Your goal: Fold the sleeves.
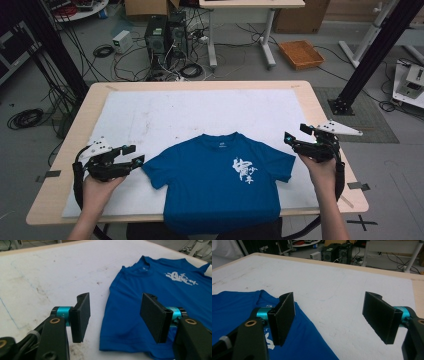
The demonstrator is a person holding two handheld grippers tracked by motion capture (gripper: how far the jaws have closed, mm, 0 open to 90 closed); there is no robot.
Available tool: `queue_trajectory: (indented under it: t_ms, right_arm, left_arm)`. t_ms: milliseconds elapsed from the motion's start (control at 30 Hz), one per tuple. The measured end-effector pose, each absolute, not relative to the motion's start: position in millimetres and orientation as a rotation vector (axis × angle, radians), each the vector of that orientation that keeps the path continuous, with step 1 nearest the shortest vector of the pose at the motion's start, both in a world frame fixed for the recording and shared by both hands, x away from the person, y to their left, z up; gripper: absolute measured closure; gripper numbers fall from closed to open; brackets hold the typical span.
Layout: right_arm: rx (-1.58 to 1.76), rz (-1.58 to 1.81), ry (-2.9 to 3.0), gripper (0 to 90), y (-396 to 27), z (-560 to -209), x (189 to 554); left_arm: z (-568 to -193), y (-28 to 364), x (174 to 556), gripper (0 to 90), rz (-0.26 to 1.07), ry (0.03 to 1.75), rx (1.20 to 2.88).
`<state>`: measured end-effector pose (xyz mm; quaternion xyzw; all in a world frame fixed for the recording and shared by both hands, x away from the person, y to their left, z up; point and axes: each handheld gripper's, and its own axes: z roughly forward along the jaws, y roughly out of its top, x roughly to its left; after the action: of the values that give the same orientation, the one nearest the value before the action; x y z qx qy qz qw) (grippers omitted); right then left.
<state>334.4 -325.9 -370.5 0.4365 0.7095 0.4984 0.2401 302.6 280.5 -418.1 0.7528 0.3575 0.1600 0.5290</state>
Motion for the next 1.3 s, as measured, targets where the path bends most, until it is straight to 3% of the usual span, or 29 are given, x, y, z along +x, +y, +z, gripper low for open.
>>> queue_trajectory:
  t_ms: [233, 400, 767, 967, 1133, 1300]
  right_arm:
    - [1.193, 1.364, 1.941, 25.8, -326, -371, 334]
    - [1.199, 1.363, 1.937, 25.8, -327, -371, 335]
    - [1.198, 1.360, 1.941, 25.8, -325, -372, 335]
    - [1.196, 1.360, 1.942, 25.8, -326, -372, 335]
    - [1.195, 1.360, 1.937, 26.0, -326, -371, 335]
    - [1.201, 1.365, 1.935, 26.0, -327, -371, 335]
  left_arm:
    - [-431, 278, 304, 46.3, 0.330, 0.917, 1.840]
    - [-437, 278, 305, 55.8, 0.300, 0.988, 1.851]
    - [-447, 272, 311, 60.7, 0.257, 1.123, 1.898]
    - [-451, 268, 313, 71.3, 0.253, 1.127, 1.940]
    - [-451, 269, 313, 87.1, 0.257, 1.136, 1.923]
    - [-433, 268, 311, 88.0, 0.228, 1.076, 1.867]
